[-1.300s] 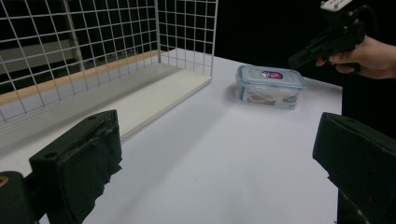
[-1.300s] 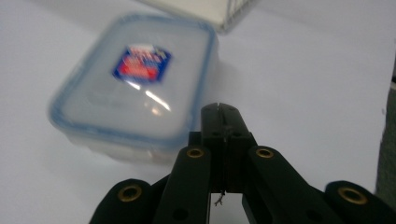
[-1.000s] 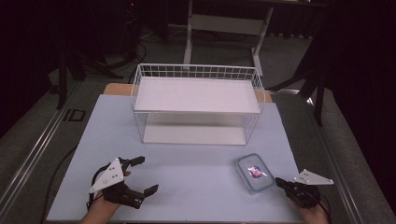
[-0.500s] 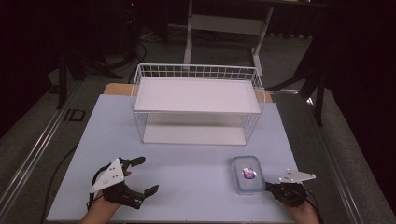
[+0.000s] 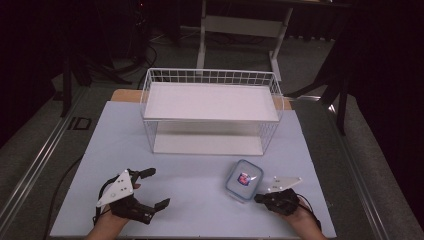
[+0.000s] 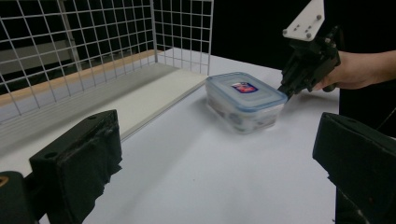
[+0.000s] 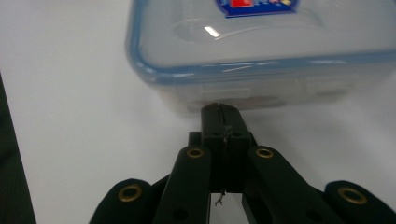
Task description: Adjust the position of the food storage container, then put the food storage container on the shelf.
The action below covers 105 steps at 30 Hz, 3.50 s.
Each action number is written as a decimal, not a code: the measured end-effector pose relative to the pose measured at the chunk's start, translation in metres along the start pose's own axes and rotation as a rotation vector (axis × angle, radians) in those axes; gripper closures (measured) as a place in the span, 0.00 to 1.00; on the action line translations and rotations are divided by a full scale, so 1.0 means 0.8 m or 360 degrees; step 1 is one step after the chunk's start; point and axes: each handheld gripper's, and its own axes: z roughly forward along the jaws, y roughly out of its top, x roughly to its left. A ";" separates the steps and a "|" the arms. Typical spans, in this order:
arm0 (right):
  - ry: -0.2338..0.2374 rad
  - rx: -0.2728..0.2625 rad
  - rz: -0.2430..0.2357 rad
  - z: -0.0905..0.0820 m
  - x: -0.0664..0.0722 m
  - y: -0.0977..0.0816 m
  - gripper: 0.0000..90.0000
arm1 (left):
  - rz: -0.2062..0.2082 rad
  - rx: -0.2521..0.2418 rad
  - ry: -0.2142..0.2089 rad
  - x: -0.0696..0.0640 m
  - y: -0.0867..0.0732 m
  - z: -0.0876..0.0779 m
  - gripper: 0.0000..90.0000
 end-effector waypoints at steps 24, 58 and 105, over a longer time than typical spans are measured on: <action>-0.0302 -0.0059 0.0097 0.015 -0.090 0.041 1.00 | -0.0013 0.0013 0.0012 0.001 -0.002 0.000 0.03; 0.0070 0.0017 0.0003 0.041 0.006 0.052 1.00 | -0.0054 0.0044 0.0021 0.003 -0.006 0.005 0.03; -0.0062 -0.0385 -0.0098 -0.019 0.034 0.102 0.15 | -0.0067 0.0070 -0.0009 -0.005 0.020 0.009 0.03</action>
